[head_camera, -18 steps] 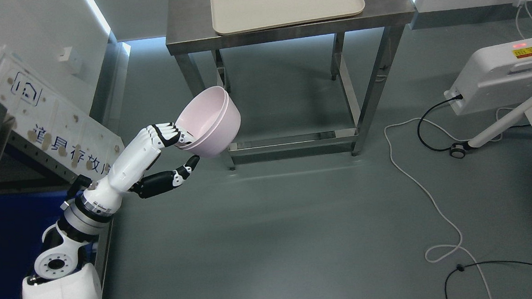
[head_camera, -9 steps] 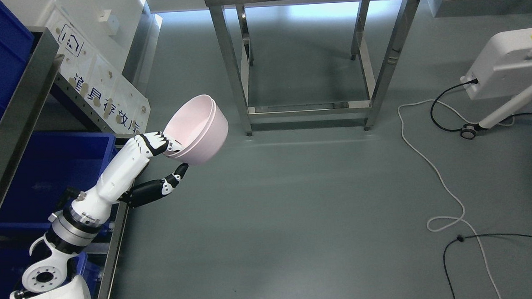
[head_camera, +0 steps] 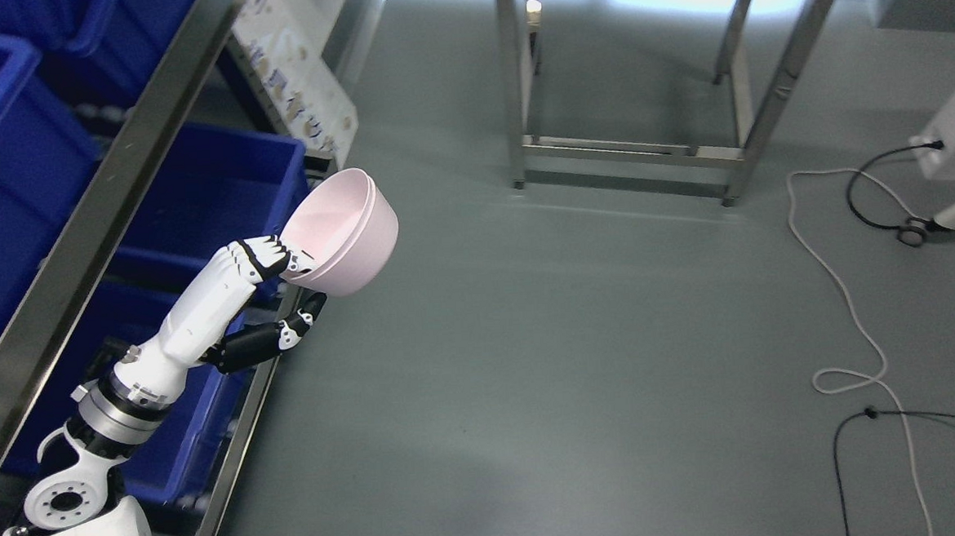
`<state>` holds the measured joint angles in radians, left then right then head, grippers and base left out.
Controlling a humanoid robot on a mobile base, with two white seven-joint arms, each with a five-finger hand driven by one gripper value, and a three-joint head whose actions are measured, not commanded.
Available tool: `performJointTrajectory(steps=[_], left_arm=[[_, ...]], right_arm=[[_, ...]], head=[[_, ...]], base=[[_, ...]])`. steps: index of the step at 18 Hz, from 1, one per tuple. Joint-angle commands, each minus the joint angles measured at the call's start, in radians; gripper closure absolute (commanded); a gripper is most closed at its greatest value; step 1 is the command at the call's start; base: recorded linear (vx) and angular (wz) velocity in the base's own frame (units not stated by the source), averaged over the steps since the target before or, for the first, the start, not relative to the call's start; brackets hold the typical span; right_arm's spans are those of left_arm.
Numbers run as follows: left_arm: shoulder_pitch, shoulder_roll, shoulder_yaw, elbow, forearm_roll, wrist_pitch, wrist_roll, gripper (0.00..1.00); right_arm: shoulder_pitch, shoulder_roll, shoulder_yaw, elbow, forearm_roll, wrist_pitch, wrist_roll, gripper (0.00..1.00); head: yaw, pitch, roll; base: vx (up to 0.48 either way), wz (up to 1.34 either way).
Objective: Stack pink IKEA bowls on left shelf middle
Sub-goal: 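Hold the stacked bowls up in the left hand while turning toward the blue bins, then lower the stacked bowls into the middle blue bin with the left hand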
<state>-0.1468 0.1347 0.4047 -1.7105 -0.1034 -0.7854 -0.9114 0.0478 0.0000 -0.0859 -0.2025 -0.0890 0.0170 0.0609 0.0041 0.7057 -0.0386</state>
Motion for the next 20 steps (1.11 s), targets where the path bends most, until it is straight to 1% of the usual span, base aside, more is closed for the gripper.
performJointTrajectory(steps=[1, 4, 5, 6, 7, 9, 10, 12, 13, 15, 18, 20], left_arm=[[-0.007, 0.005, 0.008, -0.017, 0.001, 0.0, 0.0, 0.91], [-0.027, -0.001, -0.055, -0.029, 0.001, 0.0, 0.0, 0.92], [-0.04, -0.015, -0.097, -0.043, 0.001, 0.0, 0.0, 0.92], [-0.069, -0.042, -0.168, -0.055, 0.001, 0.0, 0.0, 0.92], [-0.112, -0.07, -0.229, -0.055, 0.001, 0.0, 0.0, 0.92], [-0.236, -0.117, -0.285, -0.057, -0.007, 0.0, 0.0, 0.93], [-0.314, -0.117, -0.303, -0.055, -0.024, 0.0, 0.0, 0.93], [-0.455, -0.117, -0.346, -0.052, -0.108, 0.0, 0.0, 0.93], [-0.502, -0.117, -0.359, -0.048, -0.157, 0.0, 0.0, 0.92], [-0.548, -0.117, -0.362, -0.041, -0.228, 0.0, -0.001, 0.92], [-0.537, -0.117, -0.348, -0.031, -0.259, 0.0, -0.05, 0.92], [-0.536, -0.057, -0.304, -0.032, -0.259, 0.0, -0.053, 0.92]], right_arm=[[0.001, -0.017, 0.0, 0.0, 0.0, -0.005, 0.0, 0.0], [0.0, -0.017, 0.0, 0.0, 0.0, -0.005, 0.0, 0.0], [0.0, -0.017, 0.0, 0.0, 0.0, -0.005, 0.0, 0.0], [0.0, -0.017, 0.0, 0.0, 0.0, -0.005, 0.0, 0.0], [0.0, -0.017, 0.0, 0.0, 0.0, -0.005, 0.0, 0.0], [0.0, -0.017, 0.0, 0.0, 0.0, -0.005, 0.0, 0.0], [0.001, -0.017, 0.0, 0.0, 0.0, -0.005, 0.0, 0.0], [0.0, -0.017, 0.0, 0.0, 0.0, -0.005, 0.0, 0.0], [0.0, -0.017, 0.0, 0.0, 0.0, -0.005, 0.0, 0.0], [0.0, -0.017, 0.0, 0.0, 0.0, -0.005, 0.0, 0.0], [0.0, -0.017, 0.0, 0.0, 0.0, -0.005, 0.0, 0.0], [0.0, -0.017, 0.0, 0.0, 0.0, -0.005, 0.0, 0.0]], head=[[0.0, 0.0, 0.0], [0.0, 0.0, 0.0], [0.0, 0.0, 0.0], [0.0, 0.0, 0.0], [0.0, 0.0, 0.0], [0.0, 0.0, 0.0], [0.0, 0.0, 0.0], [0.0, 0.0, 0.0], [0.0, 0.0, 0.0], [0.0, 0.0, 0.0], [0.0, 0.0, 0.0], [0.0, 0.0, 0.0]], base=[[-0.229, 0.82], [-0.192, 0.93], [-0.192, 0.94], [-0.141, 0.95], [-0.141, 0.95], [-0.157, 1.14], [-0.139, 1.11], [-0.12, 1.15], [-0.101, 1.18], [-0.052, 1.03], [0.059, 0.45], [0.095, 0.42]])
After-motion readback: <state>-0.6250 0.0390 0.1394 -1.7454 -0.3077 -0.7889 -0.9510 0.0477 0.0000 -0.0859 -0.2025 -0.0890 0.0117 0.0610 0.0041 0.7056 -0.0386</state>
